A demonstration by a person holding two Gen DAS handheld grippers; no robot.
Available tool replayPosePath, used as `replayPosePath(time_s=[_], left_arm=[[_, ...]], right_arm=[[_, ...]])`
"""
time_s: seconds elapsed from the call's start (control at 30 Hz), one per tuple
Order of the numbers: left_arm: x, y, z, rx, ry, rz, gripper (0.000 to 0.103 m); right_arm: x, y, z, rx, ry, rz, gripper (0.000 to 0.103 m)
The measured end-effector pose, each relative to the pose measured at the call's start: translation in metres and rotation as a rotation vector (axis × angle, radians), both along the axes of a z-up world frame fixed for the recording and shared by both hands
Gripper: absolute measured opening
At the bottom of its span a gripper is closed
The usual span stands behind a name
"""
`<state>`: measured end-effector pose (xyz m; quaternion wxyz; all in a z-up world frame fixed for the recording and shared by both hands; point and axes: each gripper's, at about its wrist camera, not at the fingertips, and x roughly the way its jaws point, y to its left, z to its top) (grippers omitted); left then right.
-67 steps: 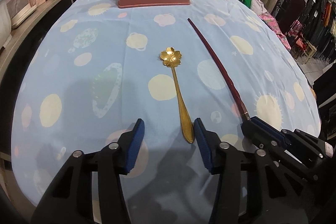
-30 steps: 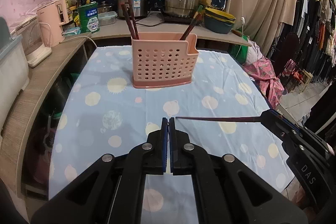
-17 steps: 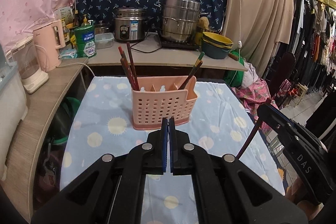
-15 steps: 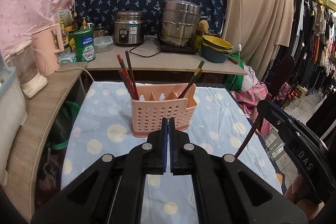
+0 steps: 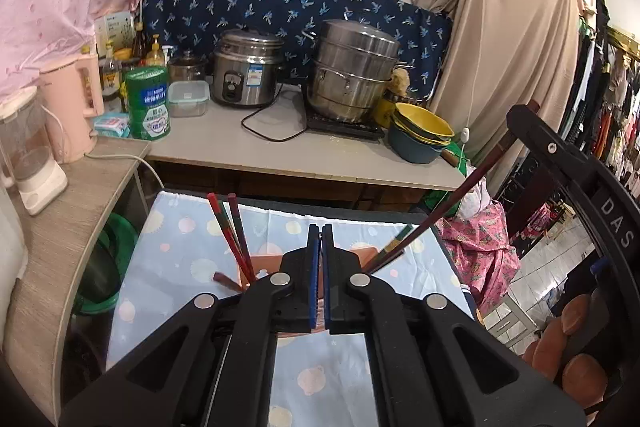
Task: Organize utensils
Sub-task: 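Lift the gold spoon and chopstick and lower both into the pink basket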
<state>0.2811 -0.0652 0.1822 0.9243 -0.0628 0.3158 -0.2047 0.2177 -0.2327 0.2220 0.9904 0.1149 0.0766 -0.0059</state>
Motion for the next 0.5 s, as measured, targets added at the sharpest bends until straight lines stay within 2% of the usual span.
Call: replayPosePath(time_s=[0.2,0.5], left_arm=[[0.023,0.001,-0.022,0.021,0.041,0.031,0.001],[0.047,-0.001,-0.05,0.053,0.085,0.053,0.001]], right_arm=[[0.039,0.003,-0.015,-0.011,0.033,-0.001,0.007],[0.071,0.008,-0.061,0.003,0.146,0.017,0.007]])
